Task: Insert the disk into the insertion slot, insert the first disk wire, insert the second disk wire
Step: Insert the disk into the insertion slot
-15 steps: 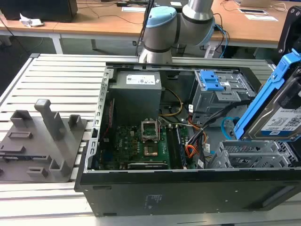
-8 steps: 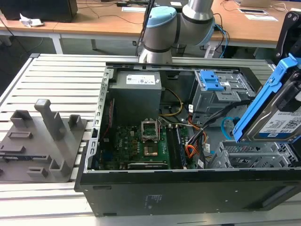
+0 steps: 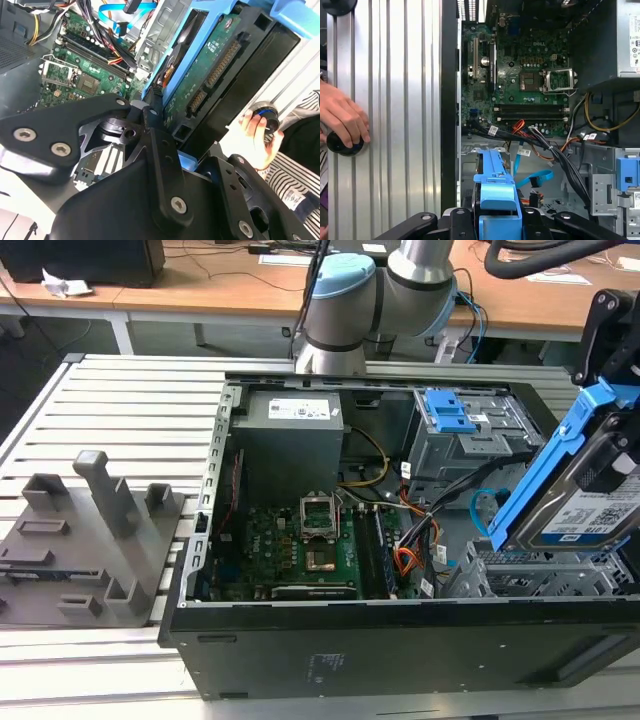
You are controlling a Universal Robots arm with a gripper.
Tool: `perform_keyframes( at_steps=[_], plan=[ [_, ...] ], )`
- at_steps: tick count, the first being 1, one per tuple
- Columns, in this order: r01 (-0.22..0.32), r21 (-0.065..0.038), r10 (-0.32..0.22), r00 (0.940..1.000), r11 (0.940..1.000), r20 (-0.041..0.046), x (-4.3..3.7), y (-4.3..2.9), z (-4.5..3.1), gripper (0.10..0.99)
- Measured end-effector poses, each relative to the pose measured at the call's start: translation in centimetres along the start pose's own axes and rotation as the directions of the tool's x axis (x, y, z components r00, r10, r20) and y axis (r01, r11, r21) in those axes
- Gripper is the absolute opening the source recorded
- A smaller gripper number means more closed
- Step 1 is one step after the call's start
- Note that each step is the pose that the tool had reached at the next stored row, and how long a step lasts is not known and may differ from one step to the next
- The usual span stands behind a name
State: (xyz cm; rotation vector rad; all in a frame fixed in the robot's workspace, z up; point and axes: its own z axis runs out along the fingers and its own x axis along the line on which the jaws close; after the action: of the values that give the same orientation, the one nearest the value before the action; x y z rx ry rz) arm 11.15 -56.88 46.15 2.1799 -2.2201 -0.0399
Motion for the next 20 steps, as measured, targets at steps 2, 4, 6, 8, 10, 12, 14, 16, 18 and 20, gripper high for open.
perform_keyframes(
  at_steps=[2,4,6,8,10,12,14,16,18,20],
  plan=[
    [0.0,0.0,0.0,1.0,1.0,0.0002,0.0,-0.05,0.68,0.365],
    [0.0,0.0,0.0,1.0,1.0,0.0001,0.0,-0.08,1.08,0.365],
    [0.0,0.0,0.0,1.0,1.0,0.0,-0.03,-0.13,1.42,0.365],
    [0.001,0.0,-0.001,1.0,1.0,0.0001,-0.36,-0.41,1.69,0.365],
    [0.002,0.0,-0.002,1.0,1.0,0.0,-1.0,-0.7,1.94,0.365],
    [0.002,0.0,-0.002,1.0,1.0,0.0,-1.24,-0.95,2.16,0.365],
    [0.002,0.0,-0.002,1.0,1.0,-0.0001,-1.56,-1.25,2.78,0.365],
    [0.002,0.0,-0.002,1.0,1.0,0.0001,-1.72,-1.31,3.44,0.365],
    [0.002,0.0,-0.002,1.0,1.0,-0.0003,-1.76,-1.33,3.84,0.365],
    [0.002,0.0,-0.002,1.0,1.0,0.0,-1.78,-1.34,4.38,0.365]
  ],
)
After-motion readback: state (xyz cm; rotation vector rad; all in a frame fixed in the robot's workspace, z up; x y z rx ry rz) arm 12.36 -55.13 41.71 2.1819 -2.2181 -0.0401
